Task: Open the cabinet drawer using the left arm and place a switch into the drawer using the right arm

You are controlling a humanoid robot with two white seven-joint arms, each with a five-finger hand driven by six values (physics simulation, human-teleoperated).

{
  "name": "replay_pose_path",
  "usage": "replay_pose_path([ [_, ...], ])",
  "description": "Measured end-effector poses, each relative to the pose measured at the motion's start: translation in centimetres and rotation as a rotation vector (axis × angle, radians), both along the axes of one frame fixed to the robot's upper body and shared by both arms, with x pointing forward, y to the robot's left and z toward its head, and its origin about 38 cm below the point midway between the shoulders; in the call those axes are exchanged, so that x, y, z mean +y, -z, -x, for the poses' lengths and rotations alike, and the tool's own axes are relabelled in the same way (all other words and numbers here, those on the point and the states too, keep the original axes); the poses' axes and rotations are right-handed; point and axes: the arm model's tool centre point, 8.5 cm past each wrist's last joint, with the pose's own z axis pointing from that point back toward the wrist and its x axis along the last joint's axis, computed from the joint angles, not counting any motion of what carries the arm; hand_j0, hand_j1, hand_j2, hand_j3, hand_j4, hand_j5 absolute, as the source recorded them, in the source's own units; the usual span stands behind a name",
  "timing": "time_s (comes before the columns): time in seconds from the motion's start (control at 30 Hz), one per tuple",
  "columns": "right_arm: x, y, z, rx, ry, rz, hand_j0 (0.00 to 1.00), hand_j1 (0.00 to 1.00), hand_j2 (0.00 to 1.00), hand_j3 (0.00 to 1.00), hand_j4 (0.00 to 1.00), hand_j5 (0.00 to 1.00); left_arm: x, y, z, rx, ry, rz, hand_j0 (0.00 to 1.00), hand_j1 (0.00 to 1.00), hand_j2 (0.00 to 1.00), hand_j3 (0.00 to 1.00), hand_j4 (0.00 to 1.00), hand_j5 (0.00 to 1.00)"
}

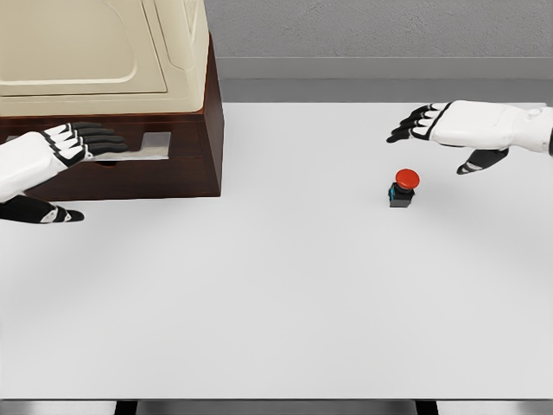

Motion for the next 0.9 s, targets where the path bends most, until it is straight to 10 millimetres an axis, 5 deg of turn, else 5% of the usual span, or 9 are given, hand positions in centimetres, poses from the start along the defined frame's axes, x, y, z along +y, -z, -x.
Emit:
replay_pose_path([
  [0.4, 1.1, 0.5, -0.2, 0.022, -0.033, 0.042, 1.0, 1.0, 1.0, 1.0, 1.0, 1.0, 1.2, -1.0, 0.2, 0.078, -0.031, 0.031, 1.0, 1.0, 1.0, 1.0, 1.0, 1.0],
  [0.53, 0.7, 2.3, -0.1, 0.064, -0.031, 0.093, 1.0, 1.0, 1.0, 1.0, 1.0, 1.0, 1.9, -1.4, 0.4, 0.132, -0.048, 0.046, 1.0, 1.0, 1.0, 1.0, 1.0, 1.0],
  [0.9, 3.2, 4.0, -1.8, 0.08, -0.064, 0.116, 1.0, 1.0, 1.0, 1.0, 1.0, 1.0, 1.7, -0.1, 0.6, 0.207, -0.055, 0.134, 1.0, 1.0, 1.0, 1.0, 1.0, 1.0],
])
